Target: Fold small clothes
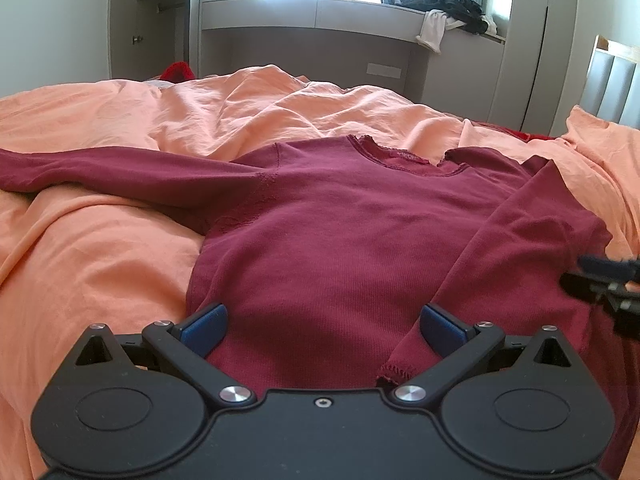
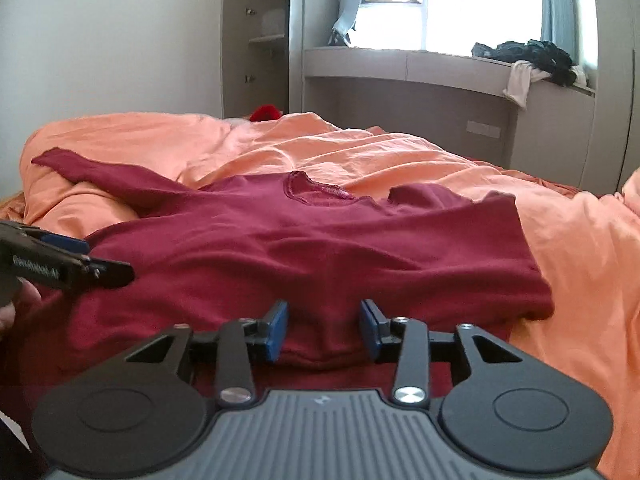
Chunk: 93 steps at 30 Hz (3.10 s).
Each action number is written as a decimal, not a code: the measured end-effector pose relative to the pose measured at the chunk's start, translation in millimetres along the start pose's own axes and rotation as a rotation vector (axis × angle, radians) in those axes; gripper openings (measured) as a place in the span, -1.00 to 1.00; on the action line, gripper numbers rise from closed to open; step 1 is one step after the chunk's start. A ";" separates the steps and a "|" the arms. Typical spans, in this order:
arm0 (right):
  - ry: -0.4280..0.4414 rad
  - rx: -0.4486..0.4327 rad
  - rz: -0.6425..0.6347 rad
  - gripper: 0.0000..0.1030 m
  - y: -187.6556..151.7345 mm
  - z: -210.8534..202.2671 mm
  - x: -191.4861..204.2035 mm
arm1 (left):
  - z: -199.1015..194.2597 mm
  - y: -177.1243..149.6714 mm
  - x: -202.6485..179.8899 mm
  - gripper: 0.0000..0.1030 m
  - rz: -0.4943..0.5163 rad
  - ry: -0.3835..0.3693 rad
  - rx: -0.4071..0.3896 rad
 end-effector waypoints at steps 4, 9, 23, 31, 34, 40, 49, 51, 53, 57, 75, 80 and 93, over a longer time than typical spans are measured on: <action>0.043 -0.090 0.052 0.34 -8.4 -16.9 -1.3 | -14.0 1.5 11.0 0.99 -0.084 0.000 -0.065; 0.026 -0.205 0.039 0.87 -20.6 -37.9 9.1 | -46.8 9.3 53.7 0.99 -0.250 0.067 -0.193; 0.158 -0.329 0.117 0.99 -48.7 -46.7 22.4 | -60.4 40.2 281.3 0.99 -0.531 0.340 -0.225; 0.131 -0.289 0.153 1.00 -58.4 -34.2 20.1 | -59.9 66.4 359.8 0.64 -0.765 0.394 -0.336; 0.110 -0.280 0.139 1.00 -60.5 -32.7 21.7 | -52.7 73.4 371.0 0.25 -0.809 0.437 -0.300; 0.091 -0.271 0.129 1.00 -63.5 -35.6 21.8 | -57.0 89.0 353.6 -0.73 -0.673 0.576 -0.321; 0.079 -0.286 0.171 0.99 -68.6 -50.0 15.1 | -102.0 132.2 288.0 -0.94 -0.416 0.519 -0.524; 0.077 -0.296 0.178 1.00 -71.8 -55.8 13.2 | -116.5 142.0 258.4 -0.94 -0.349 0.445 -0.576; 0.075 -0.303 0.189 1.00 -74.2 -61.4 11.7 | -129.8 150.8 225.9 -0.94 -0.264 0.379 -0.620; 0.068 -0.318 0.212 1.00 -81.1 -74.8 4.3 | -150.7 160.6 154.3 -0.94 -0.099 0.251 -0.657; -0.022 -0.359 0.337 1.00 -116.5 -124.7 -36.5 | -100.3 48.6 -116.8 -0.93 0.364 -0.264 -0.411; -0.037 -0.351 0.374 1.00 -125.4 -127.7 -47.0 | -63.2 -11.8 -132.6 -0.92 0.434 -0.335 -0.237; 0.008 -0.328 0.372 1.00 -115.8 -100.1 -35.1 | -50.2 -45.3 -93.6 0.40 0.413 -0.398 -0.039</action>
Point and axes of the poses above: each gripper's, at about its wrist camera, not at the fingertips, and z roughly the way its jaws point, x to its left, y to its top, the point moved 4 cm from there along z, roughly the way its jaws point, and after that the axes turned 11 degrees about x, right-handed, at the moved point
